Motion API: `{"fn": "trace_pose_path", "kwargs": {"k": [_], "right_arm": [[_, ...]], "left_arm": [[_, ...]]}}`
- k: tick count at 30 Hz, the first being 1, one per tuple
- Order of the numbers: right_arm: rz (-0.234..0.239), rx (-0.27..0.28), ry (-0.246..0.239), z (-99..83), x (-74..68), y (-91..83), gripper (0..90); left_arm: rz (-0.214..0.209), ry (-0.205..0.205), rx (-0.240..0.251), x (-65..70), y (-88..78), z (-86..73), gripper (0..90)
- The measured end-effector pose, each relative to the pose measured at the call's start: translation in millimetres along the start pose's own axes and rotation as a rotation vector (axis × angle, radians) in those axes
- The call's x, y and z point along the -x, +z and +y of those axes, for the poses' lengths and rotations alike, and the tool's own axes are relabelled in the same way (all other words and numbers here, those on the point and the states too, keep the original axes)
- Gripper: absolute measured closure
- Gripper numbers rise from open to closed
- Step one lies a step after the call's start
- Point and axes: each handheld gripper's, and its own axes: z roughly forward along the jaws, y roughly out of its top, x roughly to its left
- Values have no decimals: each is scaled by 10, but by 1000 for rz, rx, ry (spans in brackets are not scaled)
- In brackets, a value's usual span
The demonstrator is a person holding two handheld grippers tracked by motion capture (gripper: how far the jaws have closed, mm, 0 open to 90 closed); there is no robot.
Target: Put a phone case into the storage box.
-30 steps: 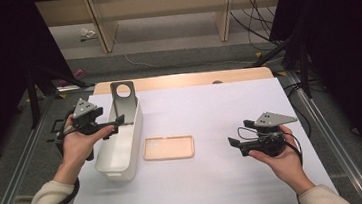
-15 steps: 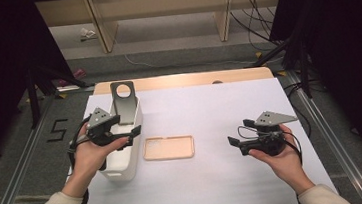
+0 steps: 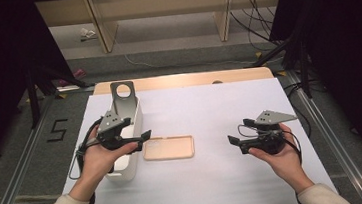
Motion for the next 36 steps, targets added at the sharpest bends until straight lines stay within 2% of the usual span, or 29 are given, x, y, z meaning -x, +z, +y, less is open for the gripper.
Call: {"fn": "trace_pose_path", "kwargs": {"k": [30,34,36], "right_arm": [[3,6,-1,1,1,-24,161],[1,10,1,11,5,-19,160],[-1,9,2,11,11,-12,161]], "left_arm": [[-18,23,-27,138,93,-25,165],[-33,26,-26,195,134,-26,199],[-40,33,-21,233,156,-21,289]]}}
